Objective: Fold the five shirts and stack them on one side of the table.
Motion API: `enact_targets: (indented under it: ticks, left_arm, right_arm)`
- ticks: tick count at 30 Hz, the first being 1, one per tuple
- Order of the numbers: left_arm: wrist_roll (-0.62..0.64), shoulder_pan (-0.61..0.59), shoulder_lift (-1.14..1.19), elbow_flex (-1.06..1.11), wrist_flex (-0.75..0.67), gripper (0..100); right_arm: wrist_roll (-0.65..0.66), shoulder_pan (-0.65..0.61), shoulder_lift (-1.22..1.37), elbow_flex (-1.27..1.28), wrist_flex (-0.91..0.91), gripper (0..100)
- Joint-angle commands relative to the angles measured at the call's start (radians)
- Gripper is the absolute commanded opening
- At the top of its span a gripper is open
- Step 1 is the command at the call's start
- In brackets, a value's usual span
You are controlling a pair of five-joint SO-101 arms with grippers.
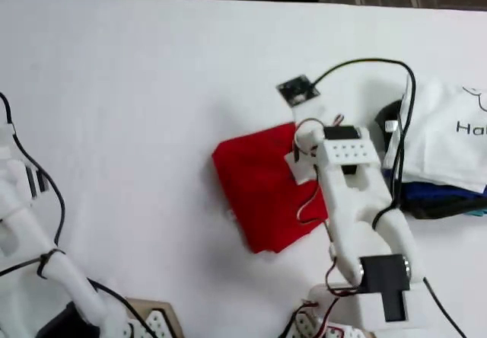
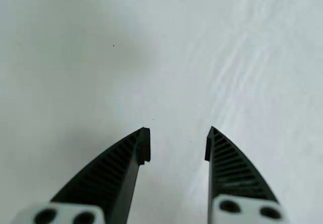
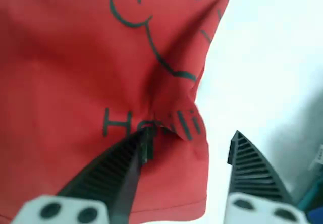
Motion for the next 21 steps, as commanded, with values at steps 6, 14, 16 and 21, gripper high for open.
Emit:
enact_targets:
  ticks: [6,14,16,21]
  left_arm:
    - [0.0,0.011,-0.035,-0.045,0.005,20]
    - [0.0,0.008,-0.035,-0.042,0.011,20]
    - [0.0,0.009,-0.035,-0.044,0.011,20]
    - [0.003,0.011,-0.035,-0.045,0.006,20]
  right_arm:
    - [-0.002,0.039,0.099,-0.038,-0.047,24.6]
    - [-0.002,0.05,0.363,-0.207,0.058,24.7]
    - [-0.002,0.042,0.407,-0.261,0.113,24.5]
    - [-0.002,0.025,0.483,-0.341,0.191,24.5]
